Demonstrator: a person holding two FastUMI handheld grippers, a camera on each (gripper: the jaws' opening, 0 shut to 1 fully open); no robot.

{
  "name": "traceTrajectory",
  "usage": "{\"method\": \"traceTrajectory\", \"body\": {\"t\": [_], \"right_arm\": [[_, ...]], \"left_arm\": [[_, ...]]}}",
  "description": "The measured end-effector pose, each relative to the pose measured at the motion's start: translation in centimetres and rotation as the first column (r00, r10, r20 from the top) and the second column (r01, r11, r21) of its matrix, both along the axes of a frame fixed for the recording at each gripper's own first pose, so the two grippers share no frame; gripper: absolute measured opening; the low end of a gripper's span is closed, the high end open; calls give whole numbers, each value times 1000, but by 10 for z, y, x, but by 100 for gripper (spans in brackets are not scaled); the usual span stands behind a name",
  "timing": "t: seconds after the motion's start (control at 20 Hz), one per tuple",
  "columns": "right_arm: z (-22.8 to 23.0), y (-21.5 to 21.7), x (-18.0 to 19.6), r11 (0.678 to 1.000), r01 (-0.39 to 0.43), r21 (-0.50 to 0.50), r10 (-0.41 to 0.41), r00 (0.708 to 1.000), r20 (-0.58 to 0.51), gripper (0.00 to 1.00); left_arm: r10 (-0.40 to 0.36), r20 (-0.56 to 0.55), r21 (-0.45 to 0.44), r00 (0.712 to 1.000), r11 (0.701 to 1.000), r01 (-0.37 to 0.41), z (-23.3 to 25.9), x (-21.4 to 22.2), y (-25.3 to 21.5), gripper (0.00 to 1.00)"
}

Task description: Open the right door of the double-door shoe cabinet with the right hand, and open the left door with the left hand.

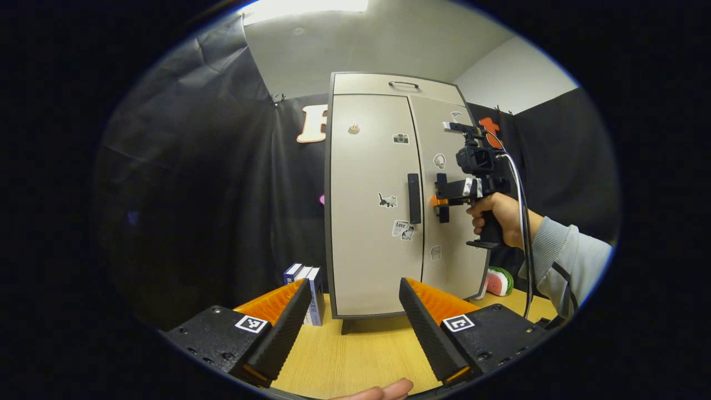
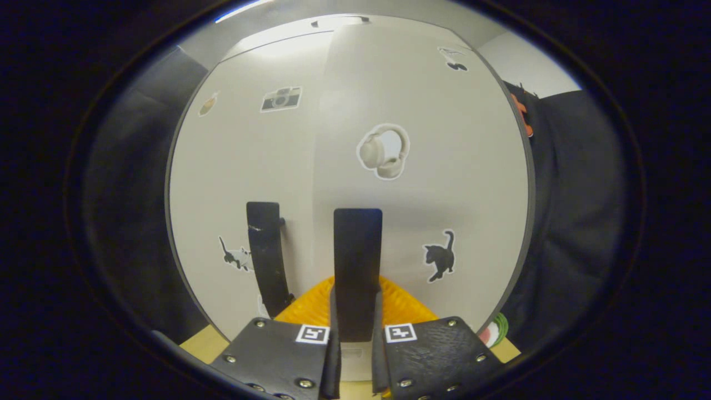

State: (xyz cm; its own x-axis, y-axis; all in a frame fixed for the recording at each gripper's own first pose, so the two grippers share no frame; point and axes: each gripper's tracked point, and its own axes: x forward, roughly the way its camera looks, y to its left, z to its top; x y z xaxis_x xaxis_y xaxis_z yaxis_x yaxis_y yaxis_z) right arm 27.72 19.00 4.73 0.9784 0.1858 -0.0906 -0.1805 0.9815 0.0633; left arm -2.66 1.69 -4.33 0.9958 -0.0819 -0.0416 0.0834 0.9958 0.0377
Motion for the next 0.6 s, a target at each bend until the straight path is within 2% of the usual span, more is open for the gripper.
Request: {"method": "traceTrajectory", "body": {"t": [0.15, 0.6], "right_arm": [[1, -3, -11, 999, -43, 6, 43, 999, -12, 22], [0, -21, -39, 994, -108, -11, 108, 994, -21, 22]], "left_arm": [[3, -13, -25, 1000, 1000, -4, 1, -7, -4, 99], [16, -6, -24, 1000, 1000, -16, 12, -25, -25, 99]]}}
